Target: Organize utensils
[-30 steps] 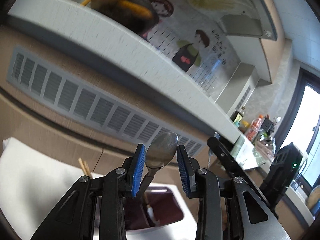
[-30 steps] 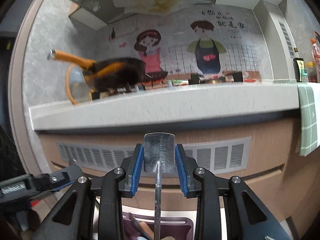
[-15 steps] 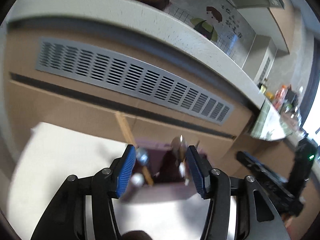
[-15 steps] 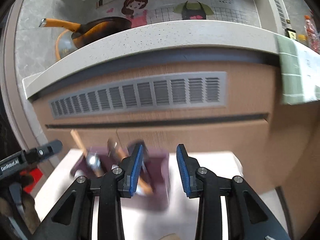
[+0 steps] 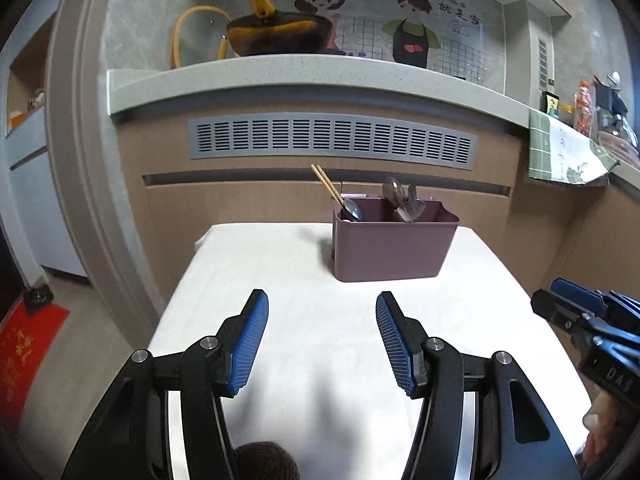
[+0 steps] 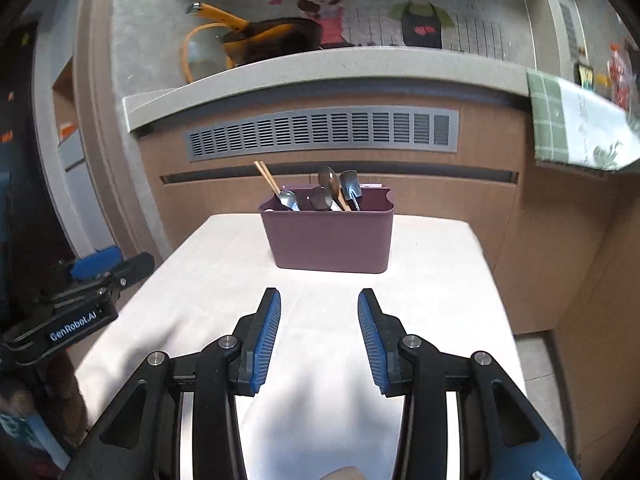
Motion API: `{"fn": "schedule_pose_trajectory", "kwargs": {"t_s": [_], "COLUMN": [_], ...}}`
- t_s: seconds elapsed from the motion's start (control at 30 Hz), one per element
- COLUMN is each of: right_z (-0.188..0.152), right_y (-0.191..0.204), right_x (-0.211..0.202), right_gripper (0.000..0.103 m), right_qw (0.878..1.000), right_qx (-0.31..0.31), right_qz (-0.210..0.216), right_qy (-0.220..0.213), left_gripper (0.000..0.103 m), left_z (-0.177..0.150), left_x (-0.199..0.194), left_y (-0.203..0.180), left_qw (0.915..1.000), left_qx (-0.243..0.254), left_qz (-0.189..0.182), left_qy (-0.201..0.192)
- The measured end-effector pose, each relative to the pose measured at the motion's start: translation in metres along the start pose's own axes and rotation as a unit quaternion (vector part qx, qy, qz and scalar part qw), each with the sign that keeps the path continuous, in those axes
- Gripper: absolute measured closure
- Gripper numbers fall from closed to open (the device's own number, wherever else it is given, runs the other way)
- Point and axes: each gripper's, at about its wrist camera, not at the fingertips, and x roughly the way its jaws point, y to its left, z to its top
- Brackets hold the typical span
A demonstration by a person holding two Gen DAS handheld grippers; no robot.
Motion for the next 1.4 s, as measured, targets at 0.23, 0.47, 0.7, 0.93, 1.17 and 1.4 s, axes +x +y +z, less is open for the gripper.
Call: {"fn": "schedule_pose_trajectory", "kwargs": {"t_s": [0.23,0.47,0.7,0.93,1.17,1.4], "right_z": [0.000,0.001,-0.002,-0.002,-0.002,-0.003], "right_y": [0.015,0.011,0.008,0.006,0.003,0.001], "right_x": [-0.017,-0.016,-0.013,-0.013,-0.012,-0.011], "right_gripper": [0.065,0.065,0.065,0.065,0.065,0.065], "right_qw": [0.999,0.999,0.999,0.999,0.999,0.999], "right_qx": [-0.025,-0.022,-0.017,-0.019,-0.016,-0.014], "right_qz": [-0.026,-0.028,-0.030,-0.035,-0.035,-0.033], "right_qy": [-0.023,-0.017,-0.008,-0.010,-0.008,-0.005], "left_gripper": [0.046,0.046,0.046,0.046,0.046,0.046], "left_z": [0.005,0.006,0.004,0.003,0.002,-0.001], "left_x": [-0.020,-0.016,-0.014,-0.014,-0.013,-0.009], "left_y": [-0.005,-0.008,-0.010,-0.010,-0.012,-0.014], "left_qw": [0.9998,0.9998,0.9998,0.9998,0.9998,0.9997], "left_qx": [0.005,0.003,0.002,0.002,0.002,0.005], "left_qz": [-0.009,-0.017,-0.019,-0.020,-0.022,-0.021], "left_qy": [-0.016,-0.006,-0.002,-0.001,0.001,0.009]}}
